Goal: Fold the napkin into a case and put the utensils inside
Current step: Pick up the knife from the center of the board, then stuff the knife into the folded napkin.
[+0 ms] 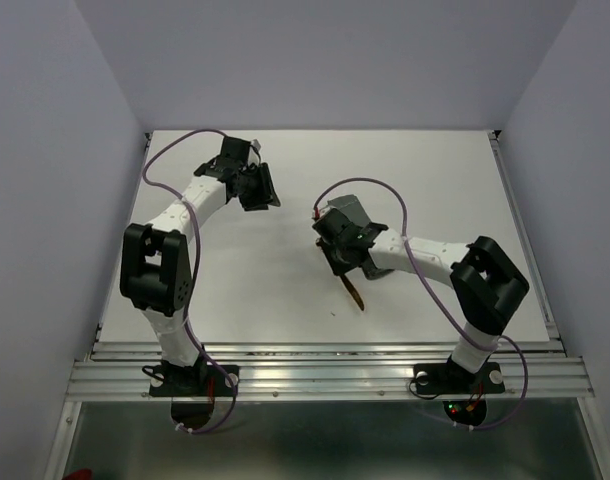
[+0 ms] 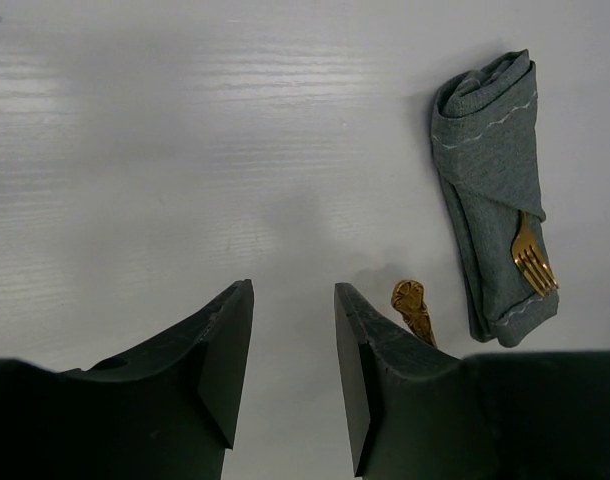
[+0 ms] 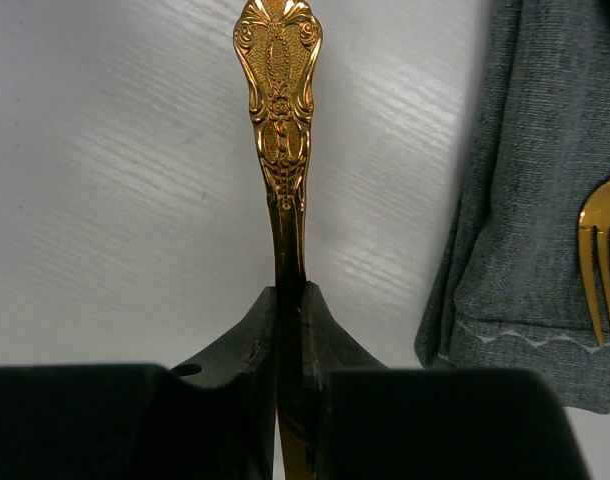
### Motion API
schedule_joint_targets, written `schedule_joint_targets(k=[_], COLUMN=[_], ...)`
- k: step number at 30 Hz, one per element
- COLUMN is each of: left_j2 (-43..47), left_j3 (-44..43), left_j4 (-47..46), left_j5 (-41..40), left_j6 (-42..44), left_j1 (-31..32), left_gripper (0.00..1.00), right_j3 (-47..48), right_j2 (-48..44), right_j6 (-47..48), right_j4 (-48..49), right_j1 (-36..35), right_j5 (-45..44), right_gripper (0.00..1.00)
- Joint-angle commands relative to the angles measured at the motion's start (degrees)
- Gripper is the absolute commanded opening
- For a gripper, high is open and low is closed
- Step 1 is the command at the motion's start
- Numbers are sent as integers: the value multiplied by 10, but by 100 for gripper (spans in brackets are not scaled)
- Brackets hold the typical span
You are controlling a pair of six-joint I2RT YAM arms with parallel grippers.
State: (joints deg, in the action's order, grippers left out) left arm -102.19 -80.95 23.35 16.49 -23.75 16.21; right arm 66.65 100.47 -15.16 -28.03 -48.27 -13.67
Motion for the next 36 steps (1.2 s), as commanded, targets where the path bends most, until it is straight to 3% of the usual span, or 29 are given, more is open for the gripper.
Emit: schedule_joint_targets(k=[1, 7, 21, 29, 36], left_j2=[-1, -24, -162, -246, -279], left_j3=[-31, -58, -257, -356, -374], left_j4=[-1, 6, 49, 62, 60], left_j5=[8, 24, 63, 95, 102], left_j6=[-2, -3, -12, -17, -18], left_j1=[5, 10, 81, 99, 99], left_gripper=[49, 49, 49, 49, 49], right_j3=[11, 14, 6, 16, 23], right_j2=[-33, -47, -91, -61, -30], right_j6=[15, 20, 38, 47, 51], right_j4=[-4, -15, -39, -42, -56], right_j1=[17, 63, 136, 160, 165], right_j5=[-9, -14, -3, 5, 15], right_gripper=[1, 1, 1, 1, 1])
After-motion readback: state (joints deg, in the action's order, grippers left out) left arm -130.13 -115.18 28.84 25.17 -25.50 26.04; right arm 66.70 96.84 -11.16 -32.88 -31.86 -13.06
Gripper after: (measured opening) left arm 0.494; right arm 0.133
